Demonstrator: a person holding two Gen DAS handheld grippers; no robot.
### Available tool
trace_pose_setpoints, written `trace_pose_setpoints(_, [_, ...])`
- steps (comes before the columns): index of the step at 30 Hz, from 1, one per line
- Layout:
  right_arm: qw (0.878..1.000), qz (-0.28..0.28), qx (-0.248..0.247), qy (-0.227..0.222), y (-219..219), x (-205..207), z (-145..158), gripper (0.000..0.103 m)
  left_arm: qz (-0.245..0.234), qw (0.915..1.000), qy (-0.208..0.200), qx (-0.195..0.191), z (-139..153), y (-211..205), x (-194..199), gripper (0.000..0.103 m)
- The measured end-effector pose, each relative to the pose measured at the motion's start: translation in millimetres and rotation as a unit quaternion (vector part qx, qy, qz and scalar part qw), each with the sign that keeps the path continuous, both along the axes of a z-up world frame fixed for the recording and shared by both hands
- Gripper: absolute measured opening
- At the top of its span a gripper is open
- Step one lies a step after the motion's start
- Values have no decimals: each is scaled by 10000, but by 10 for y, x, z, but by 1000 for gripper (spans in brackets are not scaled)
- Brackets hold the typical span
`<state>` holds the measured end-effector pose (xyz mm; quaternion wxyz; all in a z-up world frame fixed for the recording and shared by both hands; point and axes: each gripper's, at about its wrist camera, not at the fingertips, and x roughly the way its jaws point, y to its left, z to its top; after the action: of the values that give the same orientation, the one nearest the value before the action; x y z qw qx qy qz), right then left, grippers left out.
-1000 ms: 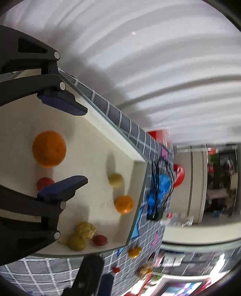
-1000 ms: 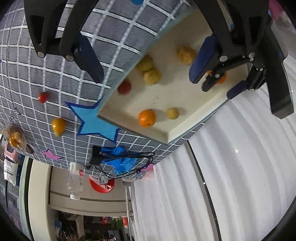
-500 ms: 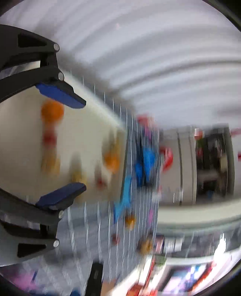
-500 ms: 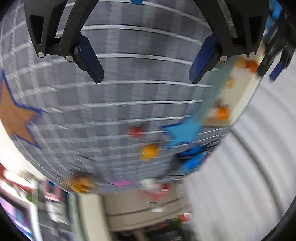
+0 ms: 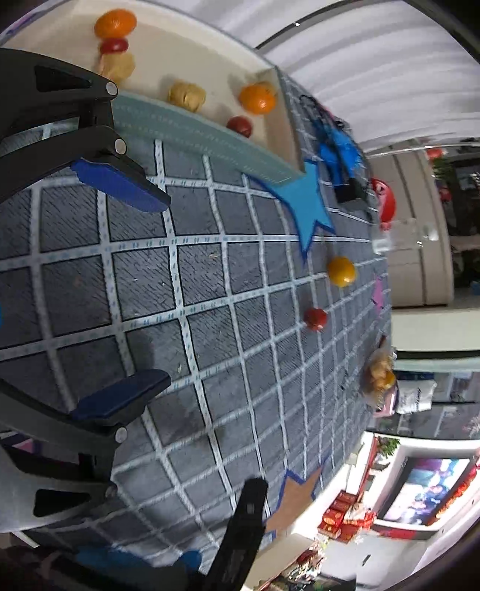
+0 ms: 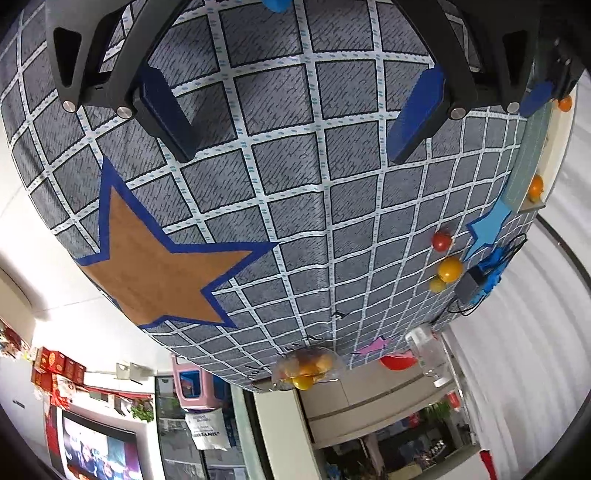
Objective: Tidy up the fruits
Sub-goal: 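Withdraw both grippers from the tray back over the scattered fruits, then reach the left gripper toward the orange on the tablecloth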
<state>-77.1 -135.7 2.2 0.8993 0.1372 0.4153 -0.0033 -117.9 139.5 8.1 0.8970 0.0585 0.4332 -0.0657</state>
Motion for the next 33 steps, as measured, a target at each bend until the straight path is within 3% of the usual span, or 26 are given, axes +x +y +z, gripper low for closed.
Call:
trace_pose_setpoints(3, [9998,9,-191,78,66,22,-9,103,90,9996,64,-259,-28,59,31,95])
trace_pose_setpoints(9, [9965,16,-771,336,220,56,-38,103,103,9996,75,-253,-64,79,-1,102])
trace_pose_setpoints(29, [9954,15,-874,392,220,54,-48,103,-68,9992,209,-334,-51,86,19,103])
trace_pose_setpoints(33, [9959,13,-828,373,218,58,-47,103,-283,9965,465,-637,219,130,102,100])
